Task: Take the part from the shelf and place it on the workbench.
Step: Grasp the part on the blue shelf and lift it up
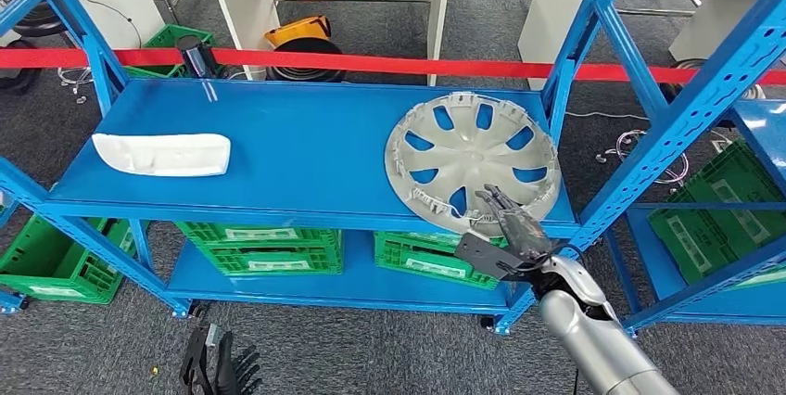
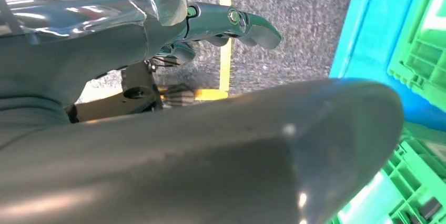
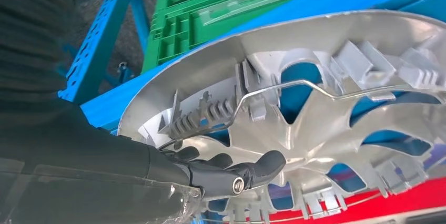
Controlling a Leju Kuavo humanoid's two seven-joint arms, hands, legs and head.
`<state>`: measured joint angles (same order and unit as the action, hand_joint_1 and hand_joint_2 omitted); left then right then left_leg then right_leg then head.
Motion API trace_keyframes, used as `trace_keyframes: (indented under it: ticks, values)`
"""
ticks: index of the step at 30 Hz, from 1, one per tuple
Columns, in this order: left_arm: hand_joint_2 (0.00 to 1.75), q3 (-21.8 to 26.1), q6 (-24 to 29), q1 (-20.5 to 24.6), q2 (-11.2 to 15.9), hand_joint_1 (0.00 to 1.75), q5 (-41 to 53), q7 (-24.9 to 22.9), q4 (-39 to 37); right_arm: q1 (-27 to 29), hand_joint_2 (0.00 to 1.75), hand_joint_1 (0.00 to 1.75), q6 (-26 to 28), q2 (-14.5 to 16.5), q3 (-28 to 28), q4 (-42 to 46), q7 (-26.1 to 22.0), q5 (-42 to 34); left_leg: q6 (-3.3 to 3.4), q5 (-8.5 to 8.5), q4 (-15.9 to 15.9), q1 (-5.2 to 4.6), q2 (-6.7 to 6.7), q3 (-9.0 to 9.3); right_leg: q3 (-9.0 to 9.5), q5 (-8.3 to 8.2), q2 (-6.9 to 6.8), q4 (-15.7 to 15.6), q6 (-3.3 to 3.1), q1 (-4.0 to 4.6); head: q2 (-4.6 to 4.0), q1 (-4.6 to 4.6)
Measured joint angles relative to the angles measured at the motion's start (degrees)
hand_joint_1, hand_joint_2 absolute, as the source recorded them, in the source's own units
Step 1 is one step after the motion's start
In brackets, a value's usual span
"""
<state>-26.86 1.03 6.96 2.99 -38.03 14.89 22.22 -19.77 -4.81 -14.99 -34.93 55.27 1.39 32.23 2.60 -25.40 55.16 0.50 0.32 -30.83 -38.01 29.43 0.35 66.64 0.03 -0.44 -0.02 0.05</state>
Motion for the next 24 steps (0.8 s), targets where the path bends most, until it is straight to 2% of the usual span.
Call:
trace_keyframes:
  ticks: [1, 2, 3, 4, 5, 7, 8, 10, 12, 14, 16, 17, 18, 19, 21, 22, 23, 24]
  values:
    - [0.00, 0.00, -0.02, -0.20, 0.04, 0.00, -0.11, 0.08, -0.01, -0.01, 1.75, 0.00, -0.25, -0.09, 0.15, -0.61, -0.19, 0.49, 0.05, 0.05, 0.01, -0.02, -0.01, -0.08, -1.53, 1.36, 0.00, 3.62, 0.03, -0.06, 0.00, -0.01]
    - [0.00, 0.00, -0.02, -0.41, 0.09, 0.00, -0.22, 0.15, -0.01, -0.06, 1.75, 0.00, -0.45, -0.18, 0.26, -1.16, -0.41, 0.97, 0.06, 0.08, 0.03, -0.04, -0.03, -0.10, -2.34, 2.07, -0.01, 5.83, 0.26, -0.08, 0.00, -0.01]
    - [0.00, 0.00, -0.02, -0.60, 0.13, 0.00, -0.32, 0.25, -0.02, -0.17, 1.75, 0.00, -0.68, -0.27, 0.33, -1.69, -0.63, 1.46, 0.05, 0.10, 0.04, -0.04, -0.07, -0.05, -2.03, 1.91, -0.01, 5.85, 0.67, -0.08, 0.00, 0.00]
    - [0.00, 0.00, -0.02, -0.77, 0.15, 0.00, -0.38, 0.37, -0.02, -0.39, 1.75, 0.00, -0.93, -0.38, 0.37, -2.22, -0.88, 1.89, 0.01, 0.10, 0.04, -0.05, -0.13, 0.05, -0.51, 0.94, -0.03, 3.41, 1.12, -0.08, 0.00, 0.01]
    - [0.00, 0.00, -0.02, -0.88, 0.15, 0.00, -0.42, 0.48, -0.02, -0.72, 1.75, 0.00, -1.23, -0.49, 0.39, -2.71, -1.15, 2.23, -0.04, 0.10, 0.05, -0.08, -0.19, 0.18, 1.92, -0.42, -0.08, -0.79, 1.44, -0.04, 0.00, 0.01]
    - [0.00, 0.00, -0.02, -0.99, 0.09, 0.00, -0.50, 0.74, -0.01, -1.69, 1.75, 0.00, -1.84, -0.86, 0.39, -3.81, -1.76, 2.82, -0.41, 0.03, 0.13, -0.17, -0.34, 0.42, 6.15, -2.49, -0.24, -8.58, 0.96, 0.25, 0.00, -0.04]
    - [0.00, 0.00, -0.02, -1.01, 0.07, 0.00, -0.56, 0.87, 0.00, -2.17, 1.75, 0.00, -2.03, -1.05, 0.37, -4.44, -2.08, 3.09, -0.72, 0.00, 0.16, -0.19, -0.42, 0.48, 7.19, -2.94, -0.30, -10.60, 0.45, 0.45, 0.00, -0.05]
    - [0.00, 0.00, -0.02, -1.05, 0.07, 0.00, -0.68, 1.08, 0.01, -2.99, 1.75, 0.00, -2.09, -1.36, 0.24, -5.61, -2.67, 3.70, -1.41, 0.00, 0.15, -0.13, -0.54, 0.52, 7.48, -3.26, -0.29, -11.41, -0.42, 0.78, 0.00, -0.04]
    - [0.00, -0.01, -0.03, -1.14, 0.10, 0.00, -0.74, 1.20, 0.01, -3.56, 1.75, 0.00, -1.91, -1.47, -0.01, -6.44, -2.98, 4.48, -2.00, -0.58, 0.91, 0.05, -0.57, 0.18, 7.87, -3.77, -0.31, -11.90, -0.99, 0.35, 0.00, -0.08]
    - [0.00, -0.03, -0.07, -1.21, 0.20, 0.00, -0.81, 1.32, 0.01, -3.91, 1.75, 0.00, -1.67, -1.45, -0.34, -7.05, -3.08, 5.23, -2.69, -3.64, 5.37, 0.29, -0.55, -1.77, 8.16, -4.25, -0.37, -12.30, -1.36, -0.21, 0.00, -0.14]
    - [0.00, -0.03, -0.09, -1.40, 0.39, 0.00, -0.89, 1.41, 0.01, -4.12, 1.75, 0.00, -1.51, -1.45, -0.71, -7.59, -3.12, 5.71, -3.41, -7.69, 13.14, 0.63, -0.49, -5.22, 7.96, -4.37, -0.42, -12.28, -1.39, -0.26, 0.00, -0.18]
    - [0.00, -0.03, -0.09, -1.57, 0.51, 0.00, -0.90, 1.44, 0.01, -4.21, 1.75, 0.00, -1.48, -1.46, -0.85, -7.85, -3.12, 5.84, -3.72, -8.68, 16.08, 0.86, -0.47, -6.48, 7.90, -4.42, -0.44, -12.27, -1.30, -0.32, 0.00, -0.18]
    - [0.00, -0.03, -0.09, -1.76, 0.61, 0.00, -0.91, 1.48, 0.01, -4.32, 1.75, 0.00, -1.43, -1.48, -0.92, -8.15, -3.12, 5.91, -3.99, -8.51, 17.00, 1.10, -0.44, -6.79, 7.85, -4.47, -0.44, -12.25, -1.18, -0.45, 0.00, -0.17]
    - [0.00, -0.03, -0.09, -1.92, 0.69, 0.00, -0.92, 1.52, 0.01, -4.47, 1.75, 0.14, -1.34, -1.50, -0.94, -8.47, -3.09, 5.96, -4.27, -7.29, 15.53, 1.37, -0.41, -5.92, 7.84, -4.53, -0.44, -12.21, -1.02, -0.66, 0.00, -0.16]
    - [0.00, -0.04, -0.09, -2.04, 0.78, 0.00, -0.96, 1.65, 0.07, -4.87, 1.75, 0.81, -1.06, -1.67, -0.90, -9.11, -3.01, 6.04, -4.99, -3.69, 7.74, 2.10, -0.43, -1.72, 7.72, -4.55, -0.41, -11.90, -0.40, -0.95, 0.00, -0.21]
    - [0.00, -0.04, -0.10, -2.01, 0.81, 0.00, -0.98, 1.71, 0.17, -5.06, 1.75, 1.15, -0.91, -1.89, -0.85, -9.40, -2.98, 6.08, -5.09, -2.48, 4.15, 2.31, -0.60, 0.17, 7.51, -4.46, -0.38, -11.62, 0.06, -0.91, 0.00, -0.22]
    - [0.00, -0.04, -0.10, -1.99, 0.83, 0.00, -1.02, 1.80, 0.32, -5.21, 1.75, 1.37, -0.80, -2.17, -0.80, -9.67, -2.97, 6.08, -4.91, -1.91, 1.87, 2.40, -0.77, 1.33, 7.31, -4.42, -0.35, -11.42, 0.59, -0.79, 0.00, -0.14]
    - [0.00, -0.04, -0.11, -1.98, 0.83, 0.00, -1.04, 1.88, 0.47, -5.30, 1.75, 1.40, -0.67, -2.53, -0.73, -9.95, -3.00, 6.06, -4.45, -1.81, 0.94, 2.29, -0.93, 1.73, 7.13, -4.45, -0.33, -11.35, 1.13, -0.70, 0.00, -0.10]
